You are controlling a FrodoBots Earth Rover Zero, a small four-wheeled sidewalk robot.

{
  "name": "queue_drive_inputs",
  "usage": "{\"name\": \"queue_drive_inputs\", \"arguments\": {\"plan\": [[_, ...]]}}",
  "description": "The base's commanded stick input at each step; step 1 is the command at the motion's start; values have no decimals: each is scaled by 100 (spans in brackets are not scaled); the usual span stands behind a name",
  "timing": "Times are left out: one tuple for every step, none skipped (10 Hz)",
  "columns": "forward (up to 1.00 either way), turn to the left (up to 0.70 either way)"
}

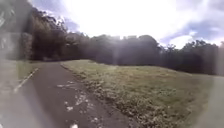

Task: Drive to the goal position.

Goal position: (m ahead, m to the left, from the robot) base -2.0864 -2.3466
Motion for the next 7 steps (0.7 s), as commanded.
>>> {"name": "queue_drive_inputs", "arguments": {"plan": [[70, -35], [70, -35], [70, -35], [70, -35], [70, -35], [70, -35], [70, -35]]}}
